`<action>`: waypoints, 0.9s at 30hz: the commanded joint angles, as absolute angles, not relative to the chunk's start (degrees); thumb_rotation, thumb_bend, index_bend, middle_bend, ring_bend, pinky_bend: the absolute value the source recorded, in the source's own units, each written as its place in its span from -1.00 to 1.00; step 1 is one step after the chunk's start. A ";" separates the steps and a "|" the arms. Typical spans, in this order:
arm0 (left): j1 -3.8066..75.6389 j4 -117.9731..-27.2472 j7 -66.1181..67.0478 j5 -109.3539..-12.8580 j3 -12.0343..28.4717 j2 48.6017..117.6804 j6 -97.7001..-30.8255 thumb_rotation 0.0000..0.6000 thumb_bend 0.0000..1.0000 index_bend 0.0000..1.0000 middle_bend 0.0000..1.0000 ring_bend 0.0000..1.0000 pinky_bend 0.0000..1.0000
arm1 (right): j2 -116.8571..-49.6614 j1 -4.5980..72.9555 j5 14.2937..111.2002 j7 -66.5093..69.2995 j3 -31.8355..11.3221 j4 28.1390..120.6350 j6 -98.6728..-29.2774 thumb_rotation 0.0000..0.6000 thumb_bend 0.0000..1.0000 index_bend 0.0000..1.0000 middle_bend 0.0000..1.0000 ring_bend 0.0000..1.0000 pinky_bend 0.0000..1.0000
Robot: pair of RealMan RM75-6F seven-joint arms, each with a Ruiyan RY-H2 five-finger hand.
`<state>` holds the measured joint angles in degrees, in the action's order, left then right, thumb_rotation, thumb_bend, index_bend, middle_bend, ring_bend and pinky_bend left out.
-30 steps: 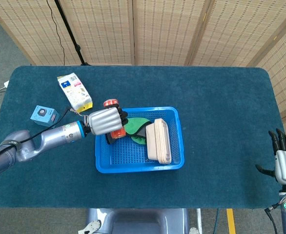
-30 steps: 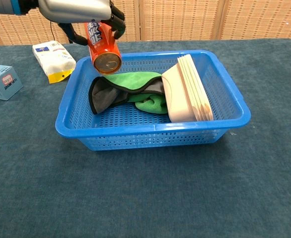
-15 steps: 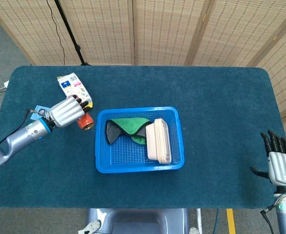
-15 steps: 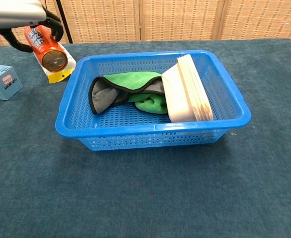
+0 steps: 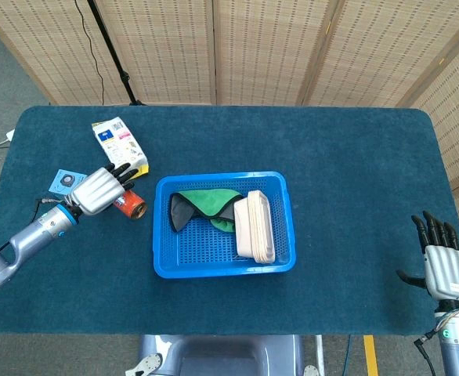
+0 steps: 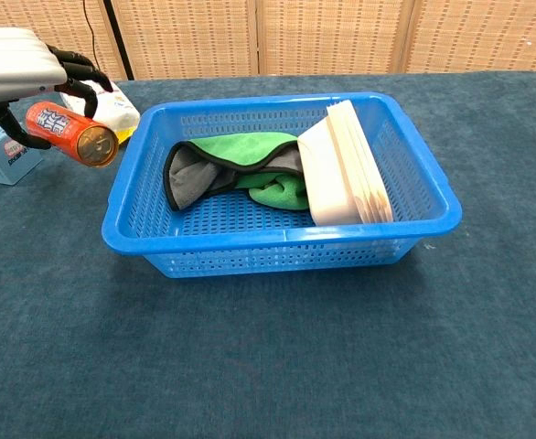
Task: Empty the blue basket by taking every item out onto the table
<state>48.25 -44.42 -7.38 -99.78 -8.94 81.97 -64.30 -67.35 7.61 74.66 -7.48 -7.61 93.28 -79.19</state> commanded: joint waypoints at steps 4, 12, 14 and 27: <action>49.11 -52.02 -8.42 -99.47 -6.61 77.67 -66.82 0.65 -0.86 -0.86 -0.94 -0.91 -0.44 | -67.08 7.58 74.49 -7.22 -7.70 93.52 -79.19 1.00 -1.00 -1.00 -1.00 -1.00 -1.00; 51.88 -62.63 -5.51 -99.75 -3.73 75.10 -65.93 0.65 -0.86 -0.87 -0.95 -0.92 -0.45 | -66.47 7.40 74.34 -6.28 -7.94 93.82 -79.43 1.00 -1.00 -1.00 -1.00 -1.00 -1.00; 53.20 -66.44 -4.62 -99.71 -2.78 75.05 -64.56 0.66 -0.86 -0.87 -0.96 -0.92 -0.45 | -66.37 7.42 74.26 -6.09 -7.99 93.82 -79.35 1.00 -1.00 -1.00 -1.00 -1.00 -1.00; 59.54 -73.29 10.16 -87.78 4.37 84.99 -47.87 0.90 -0.86 -0.85 -0.98 -0.91 -0.45 | -65.39 7.30 73.26 -4.02 -8.45 93.56 -78.74 1.00 -1.00 -1.00 -1.00 -1.00 -1.00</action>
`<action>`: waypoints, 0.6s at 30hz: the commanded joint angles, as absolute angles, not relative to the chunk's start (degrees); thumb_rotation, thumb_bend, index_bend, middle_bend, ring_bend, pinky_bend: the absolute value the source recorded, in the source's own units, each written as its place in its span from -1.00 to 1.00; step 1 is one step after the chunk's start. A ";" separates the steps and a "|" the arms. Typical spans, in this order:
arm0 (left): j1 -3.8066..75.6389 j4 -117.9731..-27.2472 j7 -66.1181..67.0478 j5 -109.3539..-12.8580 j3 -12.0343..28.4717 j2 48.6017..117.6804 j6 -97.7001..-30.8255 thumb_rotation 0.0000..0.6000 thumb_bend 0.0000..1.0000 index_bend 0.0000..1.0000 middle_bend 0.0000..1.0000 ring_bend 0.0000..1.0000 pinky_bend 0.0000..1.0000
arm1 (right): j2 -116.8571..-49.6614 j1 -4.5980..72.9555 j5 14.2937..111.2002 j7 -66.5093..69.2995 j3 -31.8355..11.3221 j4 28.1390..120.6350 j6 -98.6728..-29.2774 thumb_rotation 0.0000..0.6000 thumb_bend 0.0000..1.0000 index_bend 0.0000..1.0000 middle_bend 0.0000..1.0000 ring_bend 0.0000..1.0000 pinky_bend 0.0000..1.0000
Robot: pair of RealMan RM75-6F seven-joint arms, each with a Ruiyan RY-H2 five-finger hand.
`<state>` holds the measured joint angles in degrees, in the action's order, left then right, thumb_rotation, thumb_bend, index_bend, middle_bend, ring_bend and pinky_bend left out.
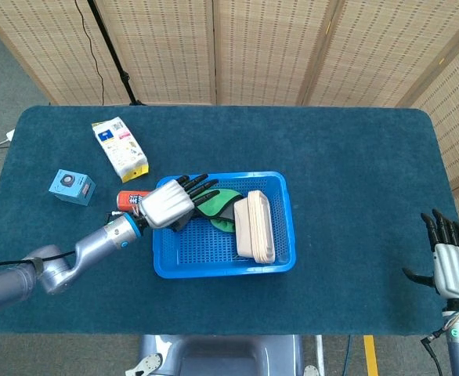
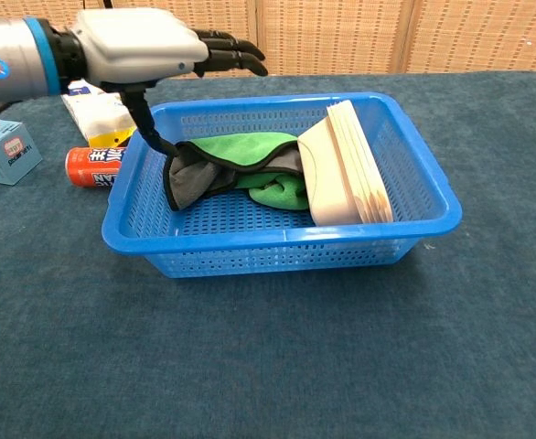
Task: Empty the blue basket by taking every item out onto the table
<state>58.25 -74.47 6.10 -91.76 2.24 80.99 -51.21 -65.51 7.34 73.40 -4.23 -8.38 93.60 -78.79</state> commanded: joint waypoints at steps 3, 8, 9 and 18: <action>59.80 -70.46 11.91 -85.27 5.27 88.42 -46.46 0.89 -0.86 -0.81 -0.98 -0.89 -0.45 | -65.08 7.22 73.04 -3.35 -8.61 93.55 -78.70 1.00 -1.00 -1.00 -1.00 -1.00 -1.00; 60.66 -67.46 13.20 -84.14 6.05 92.08 -45.67 0.94 -0.85 -0.81 -0.98 -0.89 -0.44 | -64.88 7.25 72.73 -2.95 -8.76 93.46 -78.48 1.00 -1.00 -1.00 -1.00 -1.00 -1.00; 60.86 -66.78 13.62 -83.74 6.21 92.76 -45.31 0.94 -0.85 -0.81 -0.98 -0.89 -0.44 | -64.86 7.25 72.61 -2.85 -8.78 93.47 -78.38 1.00 -1.00 -1.00 -1.00 -1.00 -1.00; 62.31 -60.11 16.23 -79.93 6.49 98.26 -40.59 1.00 -0.82 -0.79 -0.98 -0.90 -0.45 | -64.49 7.27 71.53 -2.22 -9.19 93.38 -77.93 1.00 -1.00 -1.00 -1.00 -1.00 -1.00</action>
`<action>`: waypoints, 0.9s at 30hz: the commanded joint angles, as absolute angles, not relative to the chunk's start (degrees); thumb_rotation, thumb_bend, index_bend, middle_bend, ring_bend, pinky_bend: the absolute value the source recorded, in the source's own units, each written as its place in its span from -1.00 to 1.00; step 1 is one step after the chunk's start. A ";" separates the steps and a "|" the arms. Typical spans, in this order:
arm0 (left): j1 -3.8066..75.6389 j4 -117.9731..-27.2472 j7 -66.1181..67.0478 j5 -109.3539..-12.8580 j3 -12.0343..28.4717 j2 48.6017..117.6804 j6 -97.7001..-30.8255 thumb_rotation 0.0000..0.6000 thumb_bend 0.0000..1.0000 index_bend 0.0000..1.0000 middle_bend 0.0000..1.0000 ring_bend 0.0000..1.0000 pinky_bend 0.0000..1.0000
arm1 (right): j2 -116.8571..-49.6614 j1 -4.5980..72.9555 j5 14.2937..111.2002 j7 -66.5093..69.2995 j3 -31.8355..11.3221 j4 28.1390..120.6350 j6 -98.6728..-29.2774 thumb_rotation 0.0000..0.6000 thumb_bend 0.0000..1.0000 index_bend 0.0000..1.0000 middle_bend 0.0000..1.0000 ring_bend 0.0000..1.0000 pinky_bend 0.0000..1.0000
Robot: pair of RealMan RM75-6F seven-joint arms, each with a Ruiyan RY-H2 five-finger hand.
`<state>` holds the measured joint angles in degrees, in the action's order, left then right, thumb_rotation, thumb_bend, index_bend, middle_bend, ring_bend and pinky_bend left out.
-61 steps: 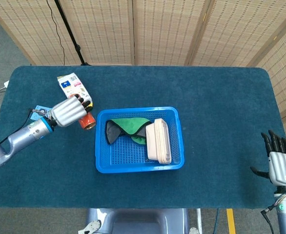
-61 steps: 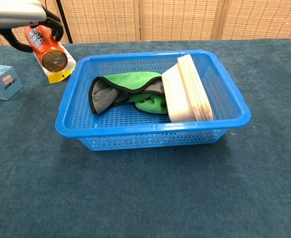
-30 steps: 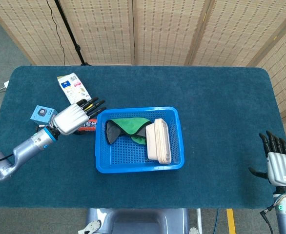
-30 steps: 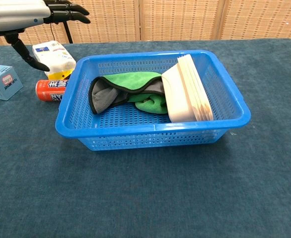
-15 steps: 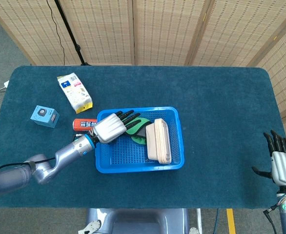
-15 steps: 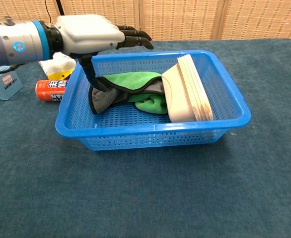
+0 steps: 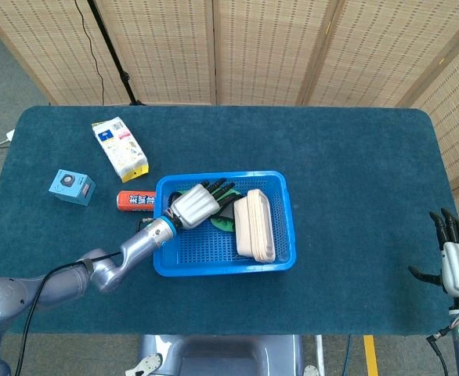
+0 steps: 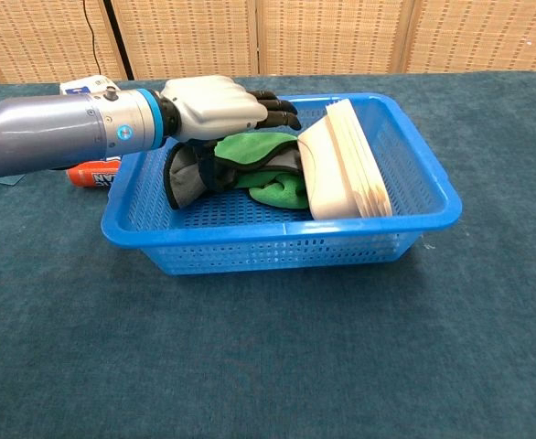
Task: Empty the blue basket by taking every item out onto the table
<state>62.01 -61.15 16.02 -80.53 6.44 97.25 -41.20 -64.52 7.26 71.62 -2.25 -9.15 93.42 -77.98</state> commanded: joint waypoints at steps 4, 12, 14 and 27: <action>62.32 -58.23 15.58 -79.99 6.70 100.28 -41.48 1.00 -0.56 -0.65 -0.86 -0.72 -0.34 | -64.43 7.28 71.30 -2.17 -9.25 93.36 -77.83 1.00 -1.00 -1.00 -1.00 -1.00 -1.00; 61.46 -56.21 14.03 -83.04 5.73 101.54 -45.90 1.00 0.05 0.40 0.19 0.15 0.31 | -64.30 7.35 71.12 -1.82 -9.26 93.33 -77.50 1.00 -1.00 -1.00 -1.00 -1.00 -1.00; 61.10 -56.68 13.36 -83.73 5.78 100.84 -47.38 1.00 0.10 0.44 0.22 0.18 0.33 | -64.27 7.35 71.26 -1.81 -9.20 93.39 -77.51 1.00 -1.00 -1.00 -1.00 -1.00 -1.00; 57.15 -73.23 7.86 -86.98 10.84 82.25 -61.11 1.00 0.13 0.44 0.23 0.19 0.34 | -63.79 6.93 72.87 -1.61 -8.66 94.78 -78.57 1.00 -1.00 -1.00 -1.00 -1.00 -1.00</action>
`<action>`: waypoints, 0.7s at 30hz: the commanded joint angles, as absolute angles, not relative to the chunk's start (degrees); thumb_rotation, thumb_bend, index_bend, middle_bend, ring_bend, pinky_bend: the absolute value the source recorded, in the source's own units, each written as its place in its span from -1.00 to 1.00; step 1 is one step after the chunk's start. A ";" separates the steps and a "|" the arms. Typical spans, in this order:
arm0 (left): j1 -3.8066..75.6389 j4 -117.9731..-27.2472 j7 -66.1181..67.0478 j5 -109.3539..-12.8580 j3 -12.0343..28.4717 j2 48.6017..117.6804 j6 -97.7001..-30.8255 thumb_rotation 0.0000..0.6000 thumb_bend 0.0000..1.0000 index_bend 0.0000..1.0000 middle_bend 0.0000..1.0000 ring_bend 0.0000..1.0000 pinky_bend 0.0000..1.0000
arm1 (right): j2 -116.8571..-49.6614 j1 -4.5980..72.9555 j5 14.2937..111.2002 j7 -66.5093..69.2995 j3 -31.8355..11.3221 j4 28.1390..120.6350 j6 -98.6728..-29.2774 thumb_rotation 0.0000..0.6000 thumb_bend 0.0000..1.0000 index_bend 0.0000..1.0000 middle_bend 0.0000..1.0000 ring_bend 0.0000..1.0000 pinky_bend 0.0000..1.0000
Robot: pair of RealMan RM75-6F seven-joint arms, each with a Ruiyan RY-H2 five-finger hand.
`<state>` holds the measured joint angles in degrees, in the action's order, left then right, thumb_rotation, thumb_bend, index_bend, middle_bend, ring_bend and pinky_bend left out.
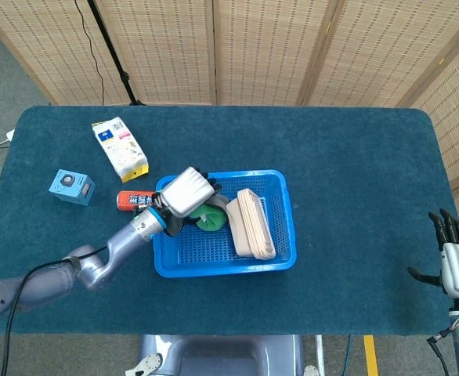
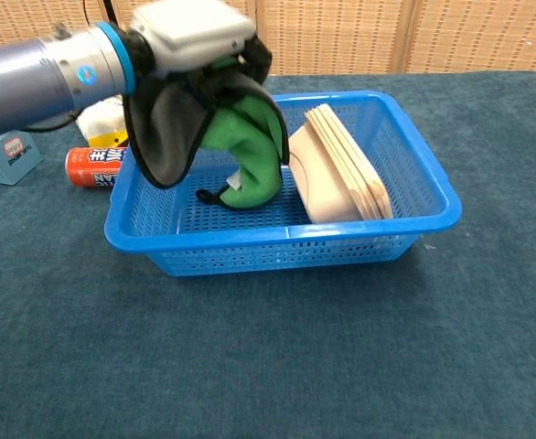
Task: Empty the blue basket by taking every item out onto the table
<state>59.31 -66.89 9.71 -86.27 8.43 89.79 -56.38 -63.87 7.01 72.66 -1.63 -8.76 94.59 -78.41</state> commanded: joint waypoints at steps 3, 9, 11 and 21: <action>55.28 -76.81 6.93 -86.43 12.02 76.80 -63.38 1.00 0.13 0.44 0.23 0.19 0.34 | -63.70 6.84 73.46 -1.69 -8.46 95.11 -78.89 1.00 -1.00 -1.00 -1.00 -1.00 -1.00; 50.48 -77.88 3.31 -83.96 12.70 69.21 -66.32 1.00 0.12 0.44 0.23 0.18 0.33 | -63.65 6.75 74.75 -1.95 -7.92 95.82 -79.31 1.00 -1.00 -1.00 -1.00 -1.00 -1.00; 49.12 -75.91 1.71 -82.99 12.22 68.75 -66.25 1.00 0.12 0.44 0.23 0.18 0.33 | -63.67 6.76 75.06 -2.03 -7.74 96.05 -79.28 1.00 -1.00 -1.00 -1.00 -1.00 -1.00; 45.39 -70.10 -8.08 -75.70 9.21 69.67 -55.66 0.82 -0.27 -0.72 -0.85 -0.89 -0.64 | -63.91 7.09 75.32 -3.26 -7.16 96.24 -78.55 1.00 -1.00 -1.00 -1.00 -1.00 -1.00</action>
<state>46.76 -68.28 -3.22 -78.91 10.24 70.35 -60.48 -63.87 7.02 75.32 -3.09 -7.26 96.28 -78.70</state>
